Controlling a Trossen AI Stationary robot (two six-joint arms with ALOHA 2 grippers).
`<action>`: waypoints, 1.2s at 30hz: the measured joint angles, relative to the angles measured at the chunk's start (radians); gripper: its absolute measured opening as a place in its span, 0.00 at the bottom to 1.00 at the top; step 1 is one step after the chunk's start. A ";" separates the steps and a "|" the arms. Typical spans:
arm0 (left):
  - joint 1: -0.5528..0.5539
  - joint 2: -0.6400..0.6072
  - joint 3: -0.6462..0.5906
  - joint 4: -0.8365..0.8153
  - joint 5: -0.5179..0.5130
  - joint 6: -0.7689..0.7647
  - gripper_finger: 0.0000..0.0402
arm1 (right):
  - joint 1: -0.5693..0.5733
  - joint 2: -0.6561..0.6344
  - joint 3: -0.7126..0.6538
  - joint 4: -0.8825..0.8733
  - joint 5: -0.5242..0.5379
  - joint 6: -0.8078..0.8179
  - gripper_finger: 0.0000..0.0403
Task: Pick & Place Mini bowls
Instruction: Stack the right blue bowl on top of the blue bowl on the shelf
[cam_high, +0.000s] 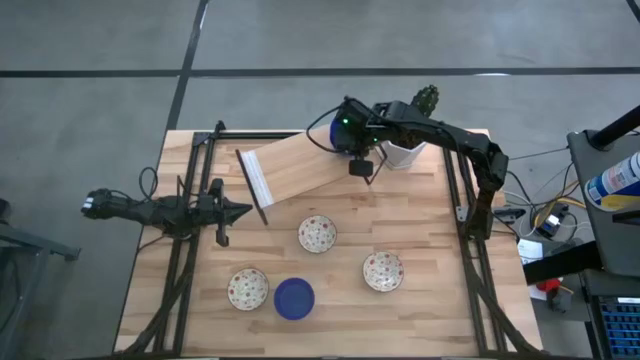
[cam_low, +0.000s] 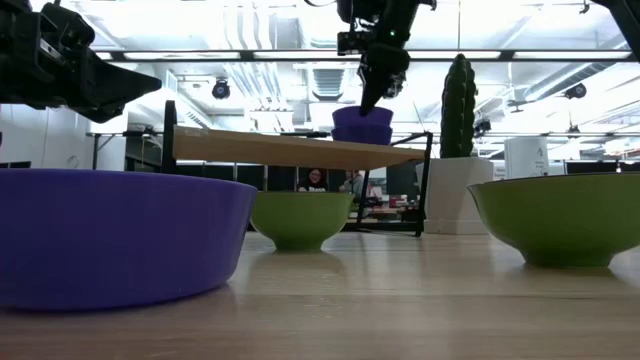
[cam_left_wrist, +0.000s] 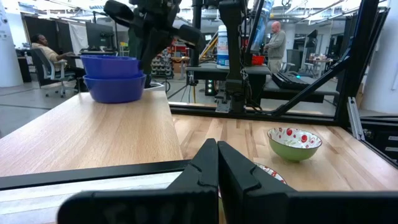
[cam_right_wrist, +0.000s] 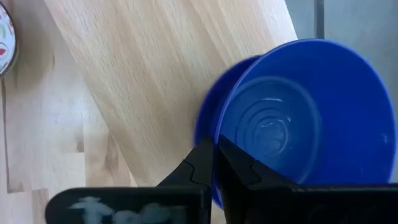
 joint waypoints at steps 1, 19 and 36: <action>0.000 0.000 0.000 0.000 0.000 0.000 0.00 | 0.000 0.000 -0.001 0.001 -0.001 -0.003 0.02; 0.000 0.000 0.000 0.000 0.000 0.000 0.00 | -0.009 0.000 -0.038 0.024 0.001 -0.022 0.02; 0.000 0.000 0.000 0.000 0.000 0.000 0.00 | 0.009 -0.006 -0.002 0.019 0.002 -0.018 0.27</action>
